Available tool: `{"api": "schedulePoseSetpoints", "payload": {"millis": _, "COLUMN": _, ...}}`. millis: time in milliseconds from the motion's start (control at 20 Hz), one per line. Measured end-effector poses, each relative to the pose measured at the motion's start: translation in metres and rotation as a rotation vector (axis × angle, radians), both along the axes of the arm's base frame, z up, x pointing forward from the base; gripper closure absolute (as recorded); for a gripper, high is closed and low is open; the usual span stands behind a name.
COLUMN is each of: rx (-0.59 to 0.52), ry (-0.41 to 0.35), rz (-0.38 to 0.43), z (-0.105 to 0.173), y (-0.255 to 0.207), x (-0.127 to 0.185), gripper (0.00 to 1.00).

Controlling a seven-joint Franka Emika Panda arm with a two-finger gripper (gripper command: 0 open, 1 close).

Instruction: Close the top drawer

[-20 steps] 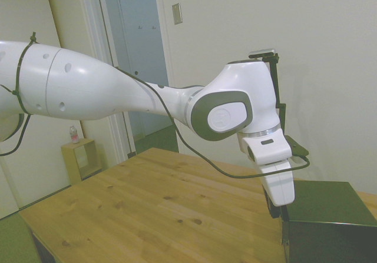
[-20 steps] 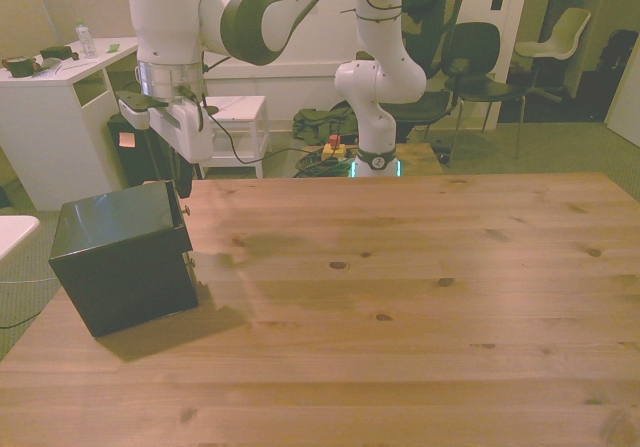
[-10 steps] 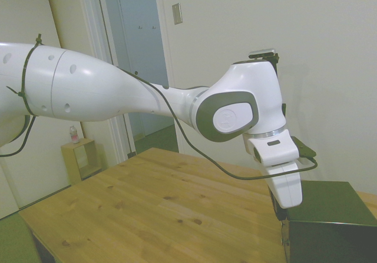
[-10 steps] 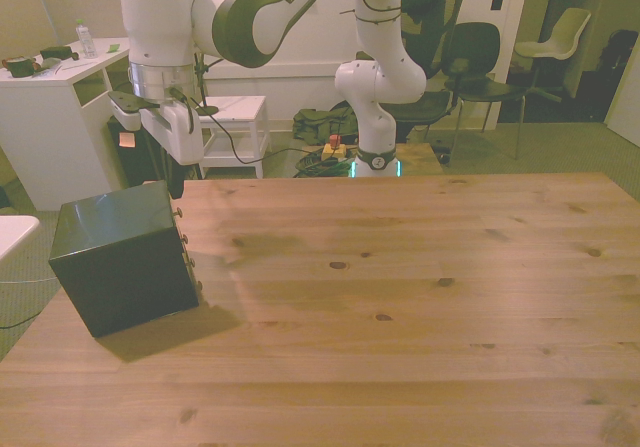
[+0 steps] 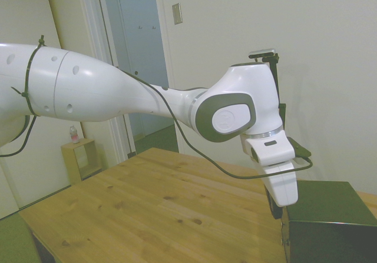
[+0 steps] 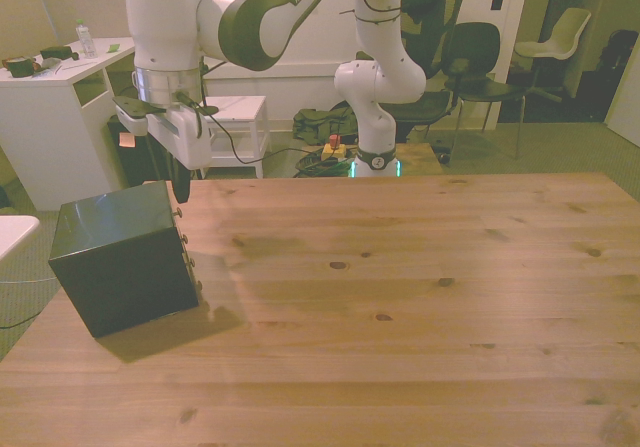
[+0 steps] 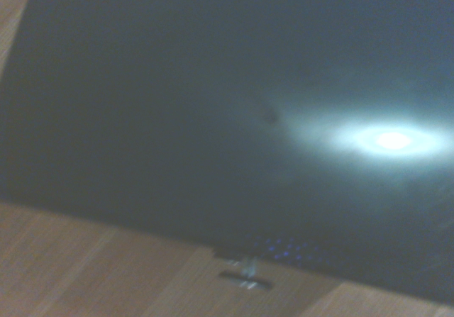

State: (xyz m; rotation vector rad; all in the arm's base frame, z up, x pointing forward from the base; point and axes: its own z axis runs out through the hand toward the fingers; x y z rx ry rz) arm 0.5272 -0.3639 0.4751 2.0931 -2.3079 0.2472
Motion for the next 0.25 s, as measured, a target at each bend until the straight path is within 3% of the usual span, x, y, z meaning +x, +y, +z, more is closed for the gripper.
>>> {"api": "schedulePoseSetpoints", "payload": {"millis": 250, "rx": 0.025, "ry": 0.006, "rz": 0.104, "z": -0.007, "y": 0.070, "x": 0.008, "gripper": 1.00}}
